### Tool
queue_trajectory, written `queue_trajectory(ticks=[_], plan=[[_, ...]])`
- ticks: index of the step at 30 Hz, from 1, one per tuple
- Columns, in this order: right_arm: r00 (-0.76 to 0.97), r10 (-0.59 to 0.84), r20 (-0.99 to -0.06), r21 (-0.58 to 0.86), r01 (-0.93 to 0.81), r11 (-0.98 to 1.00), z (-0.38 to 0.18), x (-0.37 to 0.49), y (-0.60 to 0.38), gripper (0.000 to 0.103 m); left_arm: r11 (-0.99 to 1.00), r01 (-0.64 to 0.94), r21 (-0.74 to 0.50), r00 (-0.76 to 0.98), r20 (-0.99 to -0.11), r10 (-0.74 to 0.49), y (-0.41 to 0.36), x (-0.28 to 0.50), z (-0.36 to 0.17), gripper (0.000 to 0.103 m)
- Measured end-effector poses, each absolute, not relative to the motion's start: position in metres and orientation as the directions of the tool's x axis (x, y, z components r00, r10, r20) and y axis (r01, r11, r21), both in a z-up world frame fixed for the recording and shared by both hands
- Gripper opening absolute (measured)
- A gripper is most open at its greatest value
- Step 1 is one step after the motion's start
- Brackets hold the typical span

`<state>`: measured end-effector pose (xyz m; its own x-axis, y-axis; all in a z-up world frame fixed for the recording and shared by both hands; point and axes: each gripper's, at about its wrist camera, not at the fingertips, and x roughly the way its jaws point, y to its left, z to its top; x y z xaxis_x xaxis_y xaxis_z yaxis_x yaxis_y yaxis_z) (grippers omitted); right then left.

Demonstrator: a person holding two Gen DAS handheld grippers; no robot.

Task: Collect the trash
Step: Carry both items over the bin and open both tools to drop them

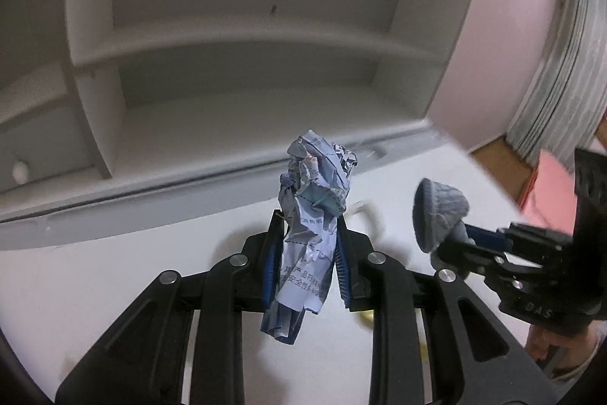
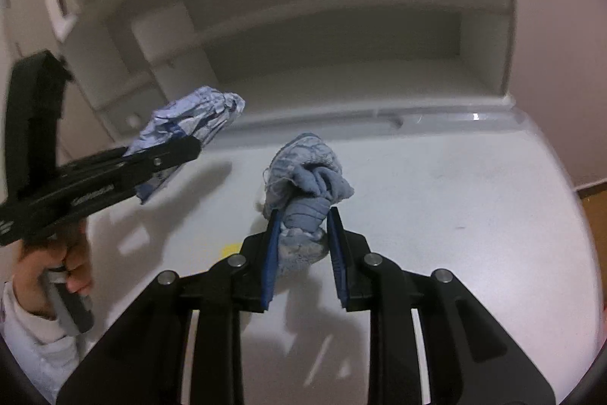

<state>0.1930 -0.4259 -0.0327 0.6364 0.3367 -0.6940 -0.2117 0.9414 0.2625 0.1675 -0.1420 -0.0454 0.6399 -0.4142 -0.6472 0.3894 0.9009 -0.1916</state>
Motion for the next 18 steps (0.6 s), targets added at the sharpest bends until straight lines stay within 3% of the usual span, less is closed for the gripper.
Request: queue_trajectory(ticks=[5,9,13,18], plan=[[0.734,0.252,-0.631,0.225,-0.138,0.965,0.015,0.113,-0.499,0.025,0.774,0.601,-0.201,0.596,-0.532,-0.601,-0.220,0.088,0.007,0.024],[0.758,-0.018,-0.652,0.136,0.140,0.981,0.024,0.016,-0.600,0.025,0.568,0.799,-0.196,0.407,-0.519,-0.752,-0.311,0.009,0.016,0.024],[0.631,-0.149,-0.761,0.144,0.388,0.910,-0.031,-0.076,-0.689,0.025,0.335,0.914,-0.230,0.125,-0.626,-0.770,-0.409,-0.066,-0.033,0.024],[0.364,0.053,-0.930,0.249,0.517,0.819,-0.188,-0.145,-0.726,0.025,0.263,0.908,-0.326,-0.130,-0.817,-0.562,-0.484,-0.118,-0.176,0.024]])
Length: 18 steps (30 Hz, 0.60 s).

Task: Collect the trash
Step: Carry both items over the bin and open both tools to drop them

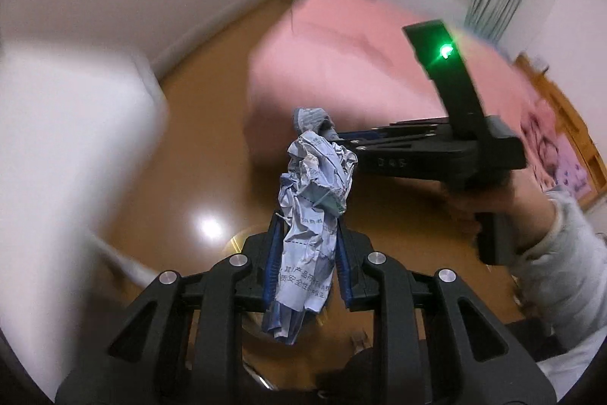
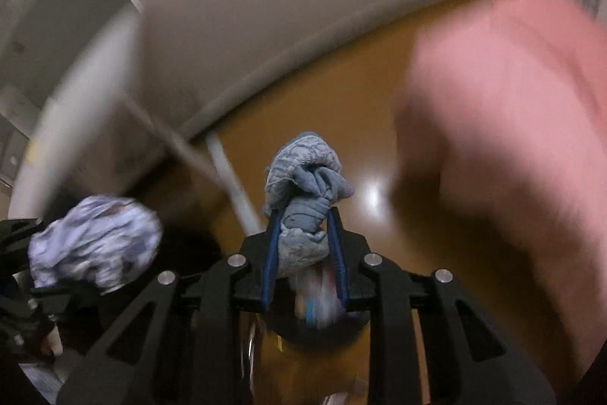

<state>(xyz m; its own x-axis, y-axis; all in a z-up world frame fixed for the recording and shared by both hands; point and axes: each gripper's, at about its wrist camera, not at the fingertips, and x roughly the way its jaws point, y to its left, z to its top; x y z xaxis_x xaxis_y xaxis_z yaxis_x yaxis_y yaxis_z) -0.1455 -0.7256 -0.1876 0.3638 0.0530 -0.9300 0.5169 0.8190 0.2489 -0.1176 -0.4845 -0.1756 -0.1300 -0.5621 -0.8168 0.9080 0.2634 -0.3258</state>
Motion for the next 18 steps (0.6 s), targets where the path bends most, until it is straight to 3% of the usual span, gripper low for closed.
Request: queue_trajectory(ticks=[3,6,13,14,15,16,17,18], plan=[[0.217,0.229,-0.949,0.313,0.556,0.770,-0.289,-0.163,-0.722,0.025,0.342,0.917,-0.204,-0.077,-0.934,-0.350,-0.513,-0.116,-0.273,0.024],[0.104,0.332,-0.938,0.323,0.618,0.717,-0.358,-0.173,-0.724,0.025,0.371,0.895,-0.247,-0.177,-0.961,-0.214,-0.537,-0.114,-0.339,0.024],[0.119,0.414,-0.902,0.380,0.674,0.634,-0.380,-0.184,-0.730,0.025,0.342,0.911,-0.229,-0.180,-0.969,-0.171,-0.547,-0.135,-0.361,0.027],[0.122,0.422,-0.899,0.385,0.678,0.625,-0.379,-0.187,-0.735,0.030,0.334,0.917,-0.218,-0.167,-0.971,-0.174,-0.547,-0.136,-0.360,0.045],[0.116,0.424,-0.898,0.380,0.689,0.617,-0.381,-0.190,-0.734,0.054,0.333,0.919,-0.212,-0.160,-0.971,-0.176,-0.545,-0.137,-0.358,0.079],[0.108,0.413,-0.904,0.365,0.697,0.617,-0.383,-0.184,-0.733,0.072,0.335,0.922,-0.191,-0.134,-0.973,-0.186,-0.545,-0.140,-0.356,0.091],[0.103,0.395,-0.913,0.347,0.704,0.620,-0.381,-0.185,-0.735,0.092,0.331,0.926,-0.180,-0.118,-0.973,-0.198,-0.548,-0.143,-0.355,0.093],[0.113,0.379,-0.919,0.343,0.704,0.621,-0.374,-0.186,-0.737,0.092,0.319,0.931,-0.175,-0.111,-0.972,-0.209,-0.547,-0.145,-0.351,0.093]])
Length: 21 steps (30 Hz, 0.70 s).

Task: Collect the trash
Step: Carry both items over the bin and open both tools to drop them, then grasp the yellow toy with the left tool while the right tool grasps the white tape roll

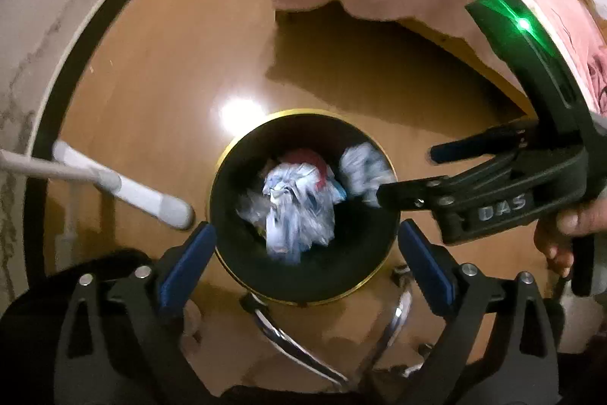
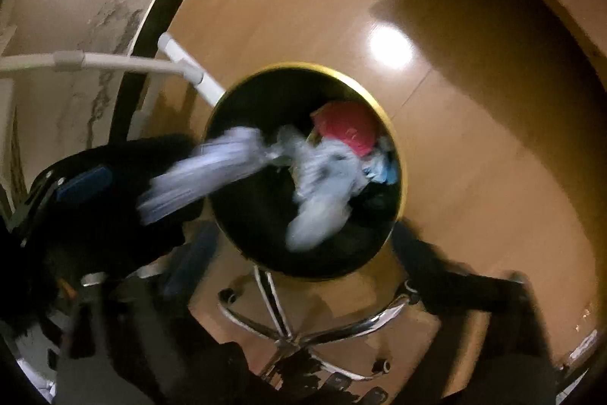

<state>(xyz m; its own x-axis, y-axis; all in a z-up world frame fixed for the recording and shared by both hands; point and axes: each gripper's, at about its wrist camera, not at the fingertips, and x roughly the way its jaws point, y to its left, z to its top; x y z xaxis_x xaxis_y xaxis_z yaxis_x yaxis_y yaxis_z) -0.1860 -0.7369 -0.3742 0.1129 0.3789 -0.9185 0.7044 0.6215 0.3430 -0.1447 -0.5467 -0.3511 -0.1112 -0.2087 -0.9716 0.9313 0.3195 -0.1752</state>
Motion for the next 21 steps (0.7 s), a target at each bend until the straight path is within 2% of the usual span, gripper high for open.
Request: queue_trajectory(ticks=[3,6,10,12,14,16,21], plan=[[0.143,0.299,-0.943,0.305,0.728,0.614,-0.343,-0.201,-0.754,0.092,0.285,0.947,-0.148,-0.086,-0.972,-0.219,-0.546,-0.151,-0.335,0.093],[0.197,0.128,-0.972,0.233,0.734,0.638,-0.285,-0.209,-0.769,0.092,0.246,0.958,-0.146,-0.044,-0.926,-0.375,-0.532,-0.162,-0.269,0.093],[0.285,-0.174,-0.942,0.098,0.734,0.672,-0.195,-0.209,-0.772,0.092,0.202,0.972,-0.124,0.035,-0.769,-0.638,-0.477,-0.165,-0.144,0.093],[0.337,-0.302,-0.892,0.047,0.732,0.679,-0.156,-0.203,-0.764,0.096,0.293,0.953,-0.071,0.161,-0.703,-0.693,-0.443,-0.148,-0.100,0.093],[0.400,-0.394,-0.828,0.019,0.721,0.693,-0.121,-0.194,-0.751,0.096,0.494,0.869,0.017,0.386,-0.650,-0.655,-0.399,-0.112,-0.071,0.093],[0.453,-0.410,-0.792,0.028,0.697,0.717,-0.103,-0.182,-0.742,0.096,0.688,0.724,0.053,0.556,-0.634,-0.537,-0.356,-0.068,-0.057,0.093],[0.596,-0.299,-0.745,0.101,0.545,0.833,-0.075,-0.116,-0.693,0.096,0.925,0.380,-0.003,0.676,-0.682,-0.279,-0.246,0.039,-0.062,0.093]])
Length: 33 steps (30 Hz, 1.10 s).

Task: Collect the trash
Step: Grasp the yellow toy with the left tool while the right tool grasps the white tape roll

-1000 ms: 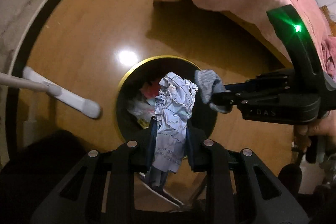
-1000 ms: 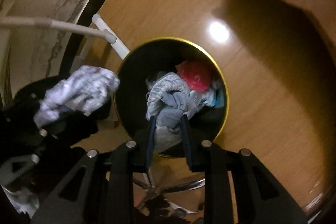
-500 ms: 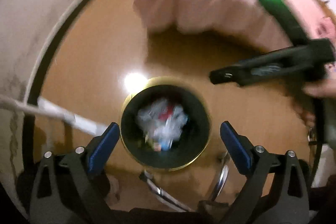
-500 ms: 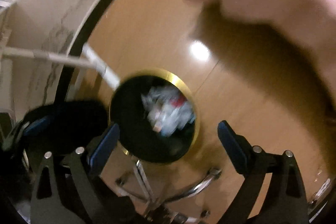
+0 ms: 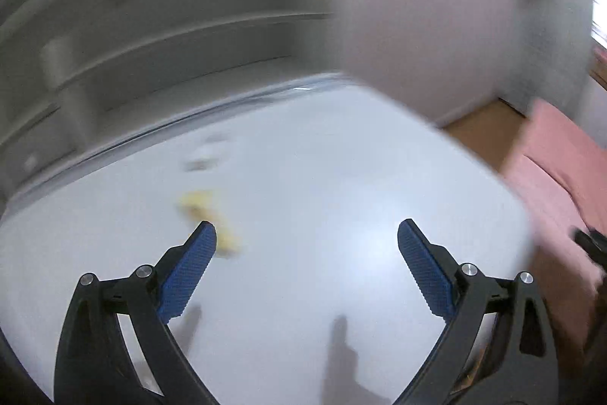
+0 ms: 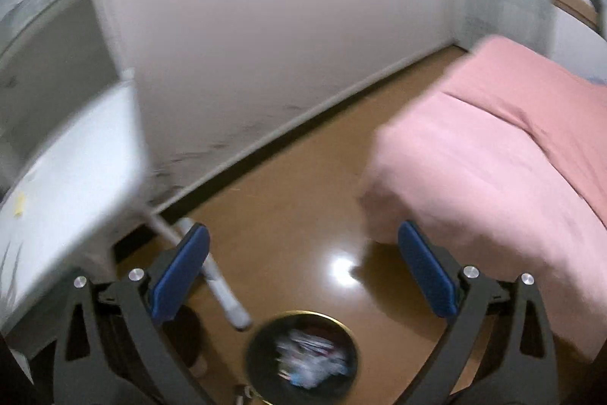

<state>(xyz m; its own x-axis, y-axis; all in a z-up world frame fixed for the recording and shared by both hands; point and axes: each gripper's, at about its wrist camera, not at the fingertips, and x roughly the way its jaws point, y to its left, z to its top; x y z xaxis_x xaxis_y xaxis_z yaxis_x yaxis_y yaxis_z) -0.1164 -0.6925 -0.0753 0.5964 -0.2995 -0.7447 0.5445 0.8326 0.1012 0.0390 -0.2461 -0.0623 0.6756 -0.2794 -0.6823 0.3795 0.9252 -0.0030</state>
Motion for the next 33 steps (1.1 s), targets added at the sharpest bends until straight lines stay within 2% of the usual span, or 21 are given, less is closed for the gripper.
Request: queue_trajectory(ticks=[2,3,5,11,14,16,19,20,21,22,33], plan=[[0.626,-0.254,-0.737,0.106,0.478,0.872,-0.068,-0.095,-0.676,0.096,0.946,0.325,-0.003,0.671,-0.704,-0.233,-0.229,0.065,-0.068,0.090],[0.642,-0.230,-0.731,0.107,0.441,0.891,-0.064,-0.082,-0.664,0.096,0.950,0.312,-0.013,0.659,-0.717,-0.227,-0.223,0.076,-0.071,0.081],[0.675,-0.197,-0.711,0.114,0.387,0.915,-0.057,-0.069,-0.646,0.096,0.952,0.305,-0.033,0.628,-0.744,-0.227,-0.217,0.094,-0.075,0.075],[0.708,-0.215,-0.672,0.042,0.327,0.944,-0.033,-0.047,-0.607,0.096,0.943,0.331,0.037,0.598,-0.781,-0.180,-0.221,0.107,-0.086,0.074],[0.720,-0.213,-0.660,0.025,0.305,0.952,-0.021,-0.033,-0.589,0.096,0.941,0.335,0.042,0.588,-0.790,-0.174,-0.218,0.108,-0.090,0.064],[0.727,-0.203,-0.656,0.020,0.285,0.958,-0.017,-0.024,-0.580,0.096,0.937,0.349,0.015,0.565,-0.801,-0.197,-0.212,0.111,-0.094,0.062],[0.733,-0.183,-0.655,0.022,0.260,0.965,-0.017,-0.009,-0.566,0.096,0.924,0.381,0.010,0.548,-0.808,-0.217,-0.211,0.116,-0.100,0.052],[0.735,-0.169,-0.656,0.027,0.247,0.969,-0.017,0.000,-0.560,0.096,0.920,0.391,0.014,0.547,-0.808,-0.220,-0.210,0.116,-0.099,0.042],[0.736,-0.160,-0.658,0.030,0.238,0.971,-0.018,0.006,-0.557,0.096,0.917,0.400,0.007,0.542,-0.808,-0.230,-0.208,0.116,-0.099,0.022],[0.737,-0.147,-0.660,0.034,0.225,0.974,-0.017,0.018,-0.551,0.096,0.916,0.402,-0.003,0.536,-0.810,-0.238,-0.203,0.118,-0.099,0.014],[0.689,0.086,-0.720,0.100,-0.020,0.995,-0.031,0.158,-0.439,0.096,0.954,0.298,-0.030,0.578,-0.790,-0.205,-0.125,0.145,-0.095,0.012]])
